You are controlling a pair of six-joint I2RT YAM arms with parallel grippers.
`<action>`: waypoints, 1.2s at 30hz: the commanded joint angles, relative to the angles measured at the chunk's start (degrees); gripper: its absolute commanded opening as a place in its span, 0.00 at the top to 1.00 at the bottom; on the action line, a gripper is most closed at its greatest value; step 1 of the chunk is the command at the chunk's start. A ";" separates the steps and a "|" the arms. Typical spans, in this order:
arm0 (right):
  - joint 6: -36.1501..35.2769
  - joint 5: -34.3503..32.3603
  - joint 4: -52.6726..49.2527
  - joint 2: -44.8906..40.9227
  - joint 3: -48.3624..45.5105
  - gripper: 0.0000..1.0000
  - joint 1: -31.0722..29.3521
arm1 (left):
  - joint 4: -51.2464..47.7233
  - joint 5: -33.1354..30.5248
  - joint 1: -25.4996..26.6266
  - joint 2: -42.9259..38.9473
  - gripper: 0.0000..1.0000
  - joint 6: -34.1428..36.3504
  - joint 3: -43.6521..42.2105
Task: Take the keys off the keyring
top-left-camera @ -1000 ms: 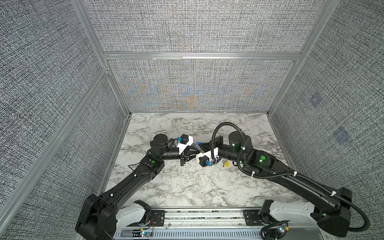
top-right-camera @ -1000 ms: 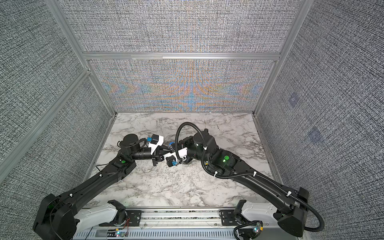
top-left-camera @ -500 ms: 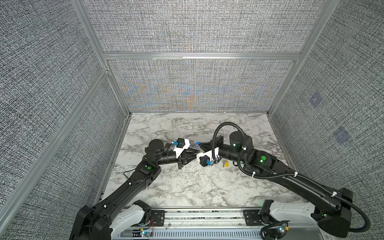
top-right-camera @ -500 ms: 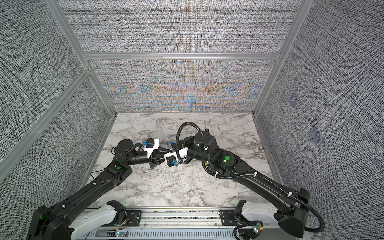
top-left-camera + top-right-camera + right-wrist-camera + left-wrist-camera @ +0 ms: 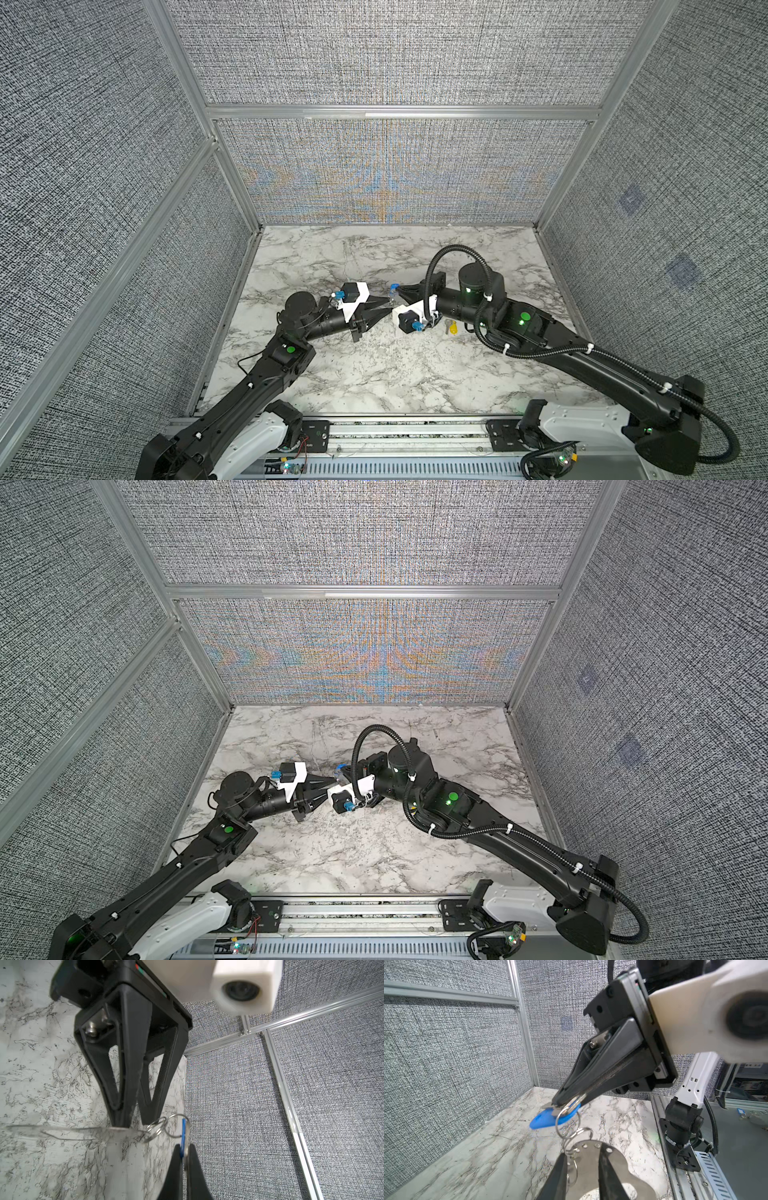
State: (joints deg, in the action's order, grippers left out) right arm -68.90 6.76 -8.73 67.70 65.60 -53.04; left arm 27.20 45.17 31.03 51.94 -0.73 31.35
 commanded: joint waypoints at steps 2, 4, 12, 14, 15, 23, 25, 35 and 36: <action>0.61 1.28 1.88 0.05 0.23 1.00 -0.16 | 3.78 -1.11 -0.01 -0.27 0.72 -0.99 -0.45; 0.66 1.33 1.80 0.08 0.31 1.00 -0.23 | 4.51 -1.31 -0.03 -0.57 0.72 -1.19 -0.75; 0.90 2.11 1.83 -0.02 0.40 1.00 -0.35 | 6.57 -1.92 0.00 -0.36 0.76 -2.08 -1.12; 0.88 2.11 1.86 -0.03 0.40 1.00 -0.32 | 6.94 -1.99 -0.01 -0.20 0.78 -2.17 -1.15; 0.92 2.28 1.80 0.02 0.40 1.00 -0.48 | 6.99 -2.01 0.04 -0.10 0.79 -2.19 -1.12; 1.14 3.17 2.14 0.00 0.32 1.00 -0.56 | 8.86 -2.45 0.00 0.33 0.82 -2.98 -1.56; 1.23 3.17 2.32 0.04 0.31 1.00 -0.55 | 9.51 -2.36 -0.04 0.60 0.84 -3.33 -1.65; 1.21 2.54 3.46 -0.09 0.06 1.00 -0.67 | 10.59 -2.28 0.02 0.57 0.96 -3.65 -2.35; 1.18 2.49 3.46 -0.03 0.01 1.00 -0.62 | 10.59 -2.28 -0.01 0.53 0.97 -3.61 -2.35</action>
State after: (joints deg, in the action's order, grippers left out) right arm -68.05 8.49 -8.32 67.79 65.60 -53.54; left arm 36.21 42.63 31.00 52.60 -3.90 29.17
